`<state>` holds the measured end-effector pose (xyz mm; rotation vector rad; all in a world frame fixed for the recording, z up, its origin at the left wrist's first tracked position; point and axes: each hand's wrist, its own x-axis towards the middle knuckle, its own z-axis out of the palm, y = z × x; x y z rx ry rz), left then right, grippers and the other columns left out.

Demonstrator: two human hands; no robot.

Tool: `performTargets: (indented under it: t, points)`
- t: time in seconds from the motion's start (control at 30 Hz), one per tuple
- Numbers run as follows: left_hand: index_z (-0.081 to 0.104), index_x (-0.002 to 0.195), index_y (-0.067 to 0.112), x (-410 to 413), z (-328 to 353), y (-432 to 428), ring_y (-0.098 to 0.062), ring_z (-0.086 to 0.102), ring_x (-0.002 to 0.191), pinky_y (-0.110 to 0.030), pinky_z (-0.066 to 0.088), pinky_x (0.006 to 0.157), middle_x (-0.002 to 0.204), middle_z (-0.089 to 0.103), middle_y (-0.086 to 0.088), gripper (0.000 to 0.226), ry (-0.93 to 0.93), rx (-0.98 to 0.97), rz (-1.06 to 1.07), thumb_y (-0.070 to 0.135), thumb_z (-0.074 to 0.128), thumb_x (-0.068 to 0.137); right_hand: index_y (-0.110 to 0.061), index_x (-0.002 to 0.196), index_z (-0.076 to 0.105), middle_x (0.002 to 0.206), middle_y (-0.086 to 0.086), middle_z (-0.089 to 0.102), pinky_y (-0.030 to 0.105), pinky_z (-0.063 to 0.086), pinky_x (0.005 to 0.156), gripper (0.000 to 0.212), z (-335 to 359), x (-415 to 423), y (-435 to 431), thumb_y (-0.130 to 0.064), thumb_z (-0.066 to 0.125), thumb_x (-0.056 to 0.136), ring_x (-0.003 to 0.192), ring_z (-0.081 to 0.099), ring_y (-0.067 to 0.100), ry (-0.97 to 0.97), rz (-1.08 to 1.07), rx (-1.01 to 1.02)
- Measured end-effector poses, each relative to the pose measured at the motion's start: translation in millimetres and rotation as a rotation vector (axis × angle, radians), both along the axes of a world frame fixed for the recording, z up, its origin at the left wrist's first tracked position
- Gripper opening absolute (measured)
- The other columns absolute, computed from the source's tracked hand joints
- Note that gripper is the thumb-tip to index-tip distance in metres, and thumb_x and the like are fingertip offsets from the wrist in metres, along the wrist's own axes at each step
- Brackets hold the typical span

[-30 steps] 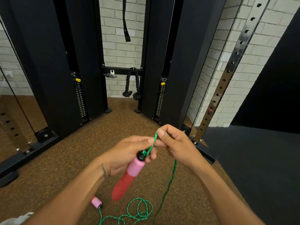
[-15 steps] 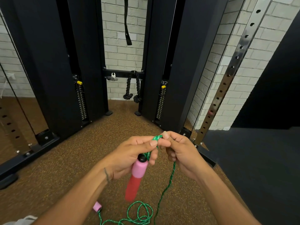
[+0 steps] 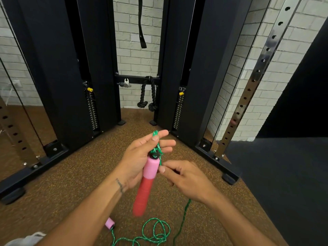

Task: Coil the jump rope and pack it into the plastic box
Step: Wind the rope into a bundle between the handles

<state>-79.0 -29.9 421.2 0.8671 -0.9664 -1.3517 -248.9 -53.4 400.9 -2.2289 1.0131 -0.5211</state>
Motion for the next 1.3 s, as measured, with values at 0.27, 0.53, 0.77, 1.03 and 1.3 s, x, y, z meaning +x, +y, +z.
performTargets:
  t: [0.27,0.53,0.77,1.03,1.3]
  points:
    - [0.072,0.100,0.026,2,-4,3,-0.009,0.065,0.068,-0.026,0.048,0.067,0.072,0.073,0.005,0.028,-0.655,-0.062,-0.066,0.027,0.045,0.103,-0.019,0.084,0.068,0.072,0.000,0.068,0.043,0.055,0.068,0.022,14,-4,-3,-0.038,0.063,0.094,0.067,0.064,0.020,-0.340,0.032,0.039]
    - [0.072,0.113,0.006,0,-1,6,-0.022,0.066,0.075,-0.026,0.053,0.075,0.081,0.075,-0.014,0.037,-0.297,0.028,-0.370,0.032,0.048,0.099,-0.023,0.084,0.065,0.070,-0.016,0.061,0.021,0.046,0.068,0.019,16,-12,-21,-0.040,0.061,0.090,0.069,0.057,0.001,-0.587,-0.099,0.102]
    - [0.069,0.117,0.003,1,2,6,-0.012,0.058,0.063,-0.017,0.048,0.062,0.074,0.071,-0.007,0.035,-0.265,-0.057,-0.331,0.026,0.054,0.095,-0.022,0.082,0.064,0.060,-0.007,0.047,0.015,0.029,0.048,0.024,13,-14,-21,-0.041,0.054,0.093,0.050,0.035,0.002,-0.619,-0.118,0.243]
    - [0.073,0.108,0.006,1,-2,6,-0.016,0.069,0.072,-0.023,0.055,0.073,0.085,0.076,-0.013,0.029,-0.021,-0.058,-0.200,0.019,0.052,0.094,-0.020,0.093,0.070,0.065,-0.006,0.055,0.021,0.035,0.050,0.026,-3,-1,-19,-0.039,0.053,0.099,0.053,0.043,0.005,-0.426,-0.127,0.400]
    - [0.060,0.131,0.012,2,1,3,-0.013,0.072,0.092,-0.024,0.054,0.091,0.118,0.072,-0.016,0.038,0.007,-0.026,-0.187,0.022,0.044,0.098,-0.018,0.091,0.072,0.060,-0.006,0.054,0.018,0.034,0.046,0.027,-2,7,-13,-0.037,0.054,0.100,0.047,0.042,0.004,-0.442,-0.170,0.456]
